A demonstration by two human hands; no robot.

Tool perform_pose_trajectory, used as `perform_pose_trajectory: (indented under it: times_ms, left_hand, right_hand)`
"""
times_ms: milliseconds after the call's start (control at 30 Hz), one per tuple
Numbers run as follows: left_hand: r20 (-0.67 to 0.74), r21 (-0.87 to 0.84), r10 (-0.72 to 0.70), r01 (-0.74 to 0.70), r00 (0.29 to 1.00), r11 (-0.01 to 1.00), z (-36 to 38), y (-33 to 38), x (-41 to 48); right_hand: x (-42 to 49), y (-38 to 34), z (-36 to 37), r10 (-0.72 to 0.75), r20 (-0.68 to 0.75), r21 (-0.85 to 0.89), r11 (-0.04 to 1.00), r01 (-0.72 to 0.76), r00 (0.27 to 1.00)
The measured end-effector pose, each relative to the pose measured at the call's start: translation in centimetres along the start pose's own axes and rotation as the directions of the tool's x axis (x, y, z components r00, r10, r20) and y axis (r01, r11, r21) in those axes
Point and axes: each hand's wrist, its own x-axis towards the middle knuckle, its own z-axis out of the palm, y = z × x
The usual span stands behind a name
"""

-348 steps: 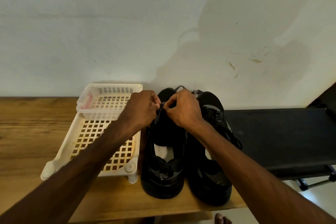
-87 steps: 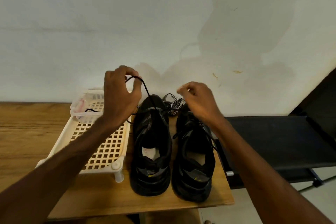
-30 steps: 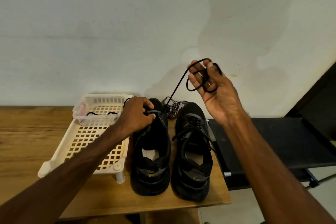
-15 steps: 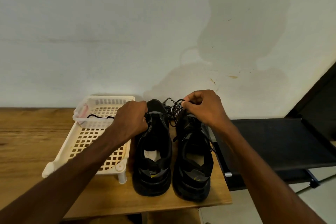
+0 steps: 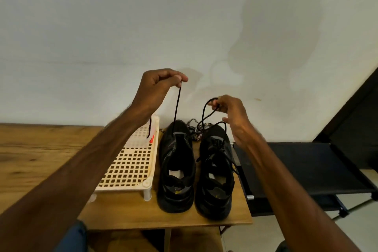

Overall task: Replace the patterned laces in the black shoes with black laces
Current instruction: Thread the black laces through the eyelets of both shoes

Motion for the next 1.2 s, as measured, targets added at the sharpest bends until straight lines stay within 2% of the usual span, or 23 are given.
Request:
perform_pose_trajectory:
  times_ms: [100, 200, 300, 433, 633, 833, 1200]
  left_hand:
    - [0.008, -0.033, -0.041, 0.042, 0.999, 0.999, -0.2, 3.5, 2.0]
    - [0.032, -0.087, -0.123, 0.126, 0.992, 0.988, -0.9, 6.2, 3.8]
    - [0.043, -0.148, -0.137, 0.142, 0.990, 0.979, -1.3, 9.2, 5.0]
    - [0.060, -0.164, -0.117, 0.125, 0.991, 0.978, -1.5, 13.7, 6.1]
    - [0.008, -0.197, -0.106, 0.106, 0.994, 0.975, -1.9, 18.8, 7.8]
    - [-0.048, -0.151, -0.017, 0.009, 0.999, 0.988, -2.0, 23.5, 9.3]
    - [-0.071, -0.019, 0.093, -0.095, 0.993, 0.995, -3.7, 26.7, 11.2]
  right_hand:
    - [0.2, -4.9, -0.3, -0.037, 0.035, 0.079, 0.996, 0.034, 0.999]
    - [0.4, -9.1, -0.7, -0.034, 0.103, 0.078, 0.997, 0.026, 0.994]
    - [-0.1, -13.0, -1.0, -0.087, 0.142, 0.086, 0.994, 0.075, 0.986]
    - [-1.3, -17.8, -1.4, -0.207, 0.133, 0.118, 0.974, 0.192, 0.969]
    - [-2.7, -23.9, -1.5, -0.345, 0.091, 0.108, 0.936, 0.336, 0.934]
    - [-3.6, -28.3, -1.4, -0.456, 0.027, 0.081, 0.888, 0.452, 0.890]
    - [-3.7, -31.7, -2.7, -0.545, 0.047, 0.101, 0.836, 0.539, 0.837]
